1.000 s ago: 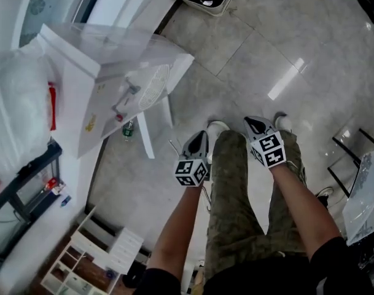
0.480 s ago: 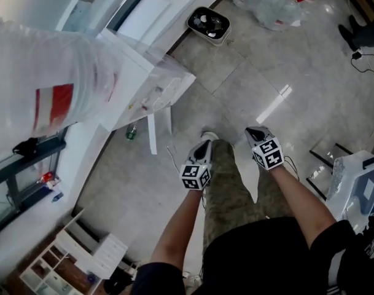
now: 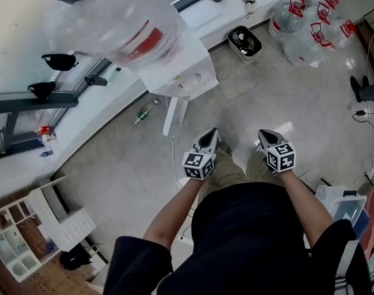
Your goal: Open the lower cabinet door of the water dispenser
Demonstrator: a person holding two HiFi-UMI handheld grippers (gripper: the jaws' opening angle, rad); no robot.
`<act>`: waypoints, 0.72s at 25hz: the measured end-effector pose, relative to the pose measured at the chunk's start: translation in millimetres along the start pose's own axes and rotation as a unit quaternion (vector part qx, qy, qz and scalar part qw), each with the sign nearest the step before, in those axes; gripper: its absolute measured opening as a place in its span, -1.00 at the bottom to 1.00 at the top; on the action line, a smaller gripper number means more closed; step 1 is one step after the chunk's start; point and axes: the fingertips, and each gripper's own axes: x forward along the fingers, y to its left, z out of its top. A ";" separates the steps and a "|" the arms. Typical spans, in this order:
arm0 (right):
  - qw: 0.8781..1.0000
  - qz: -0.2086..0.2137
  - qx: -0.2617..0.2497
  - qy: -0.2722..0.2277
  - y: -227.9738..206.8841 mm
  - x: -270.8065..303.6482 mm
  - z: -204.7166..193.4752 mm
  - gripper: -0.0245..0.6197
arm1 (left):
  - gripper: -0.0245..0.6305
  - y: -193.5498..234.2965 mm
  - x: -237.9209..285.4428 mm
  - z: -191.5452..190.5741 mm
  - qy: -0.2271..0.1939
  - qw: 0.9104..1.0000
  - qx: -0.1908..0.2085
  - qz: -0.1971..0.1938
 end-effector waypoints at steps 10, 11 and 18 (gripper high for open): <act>0.991 0.077 -0.082 -0.074 25.6 -93.0 94.7 -0.93 | -0.91 -61.6 -70.5 62.8 -0.135 0.986 -0.003 0.096; 0.989 0.081 -0.092 -0.085 21.7 -104.9 103.6 -0.93 | -0.91 -71.6 -73.1 69.7 -0.148 0.983 0.002 0.109; 0.976 0.084 -0.137 -0.146 0.7 -169.6 135.9 -0.93 | -0.91 -139.5 -109.3 90.5 -0.210 0.960 0.011 0.187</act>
